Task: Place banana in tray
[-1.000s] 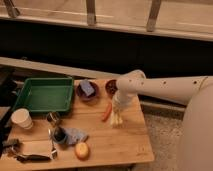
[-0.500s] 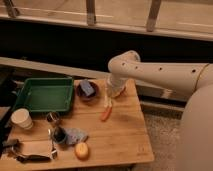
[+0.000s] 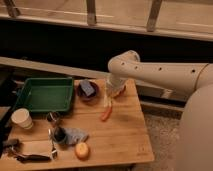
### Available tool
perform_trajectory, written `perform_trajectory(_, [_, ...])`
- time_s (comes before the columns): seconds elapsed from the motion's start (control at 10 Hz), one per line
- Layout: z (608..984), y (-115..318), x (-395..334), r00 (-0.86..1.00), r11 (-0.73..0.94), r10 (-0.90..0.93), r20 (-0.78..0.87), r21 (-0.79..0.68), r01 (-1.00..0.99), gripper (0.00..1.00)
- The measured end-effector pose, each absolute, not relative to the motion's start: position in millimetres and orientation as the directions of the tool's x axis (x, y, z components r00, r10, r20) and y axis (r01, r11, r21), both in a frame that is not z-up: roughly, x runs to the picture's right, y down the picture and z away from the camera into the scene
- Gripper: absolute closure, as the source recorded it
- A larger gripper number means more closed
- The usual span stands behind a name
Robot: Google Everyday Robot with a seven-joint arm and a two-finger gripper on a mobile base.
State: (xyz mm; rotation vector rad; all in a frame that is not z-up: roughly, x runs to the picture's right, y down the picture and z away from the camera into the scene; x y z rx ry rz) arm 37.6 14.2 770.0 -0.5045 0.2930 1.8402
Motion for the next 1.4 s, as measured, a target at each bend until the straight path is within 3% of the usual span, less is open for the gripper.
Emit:
perform_trajectory(0.5, [770.2, -32.0, -63.8, -0.102, -0.208, 0.902, -0.420, -0.216, -0.954, 1.00])
perform_trajectory(1.2, [773.8, -47.7, -244.9, 0.182, -0.026, 0.900, -0.396, -0.465, -0.885, 1.00])
perform_trajectory(1.3, [777.7, -47.3, -262.7, 0.202, -0.023, 0.890, -0.408, -0.483, -0.875, 0.99])
perform_trajectory(1.4, [787.3, -40.3, -284.0, 0.226, -0.026, 0.876, -0.427, -0.508, -0.861, 0.91])
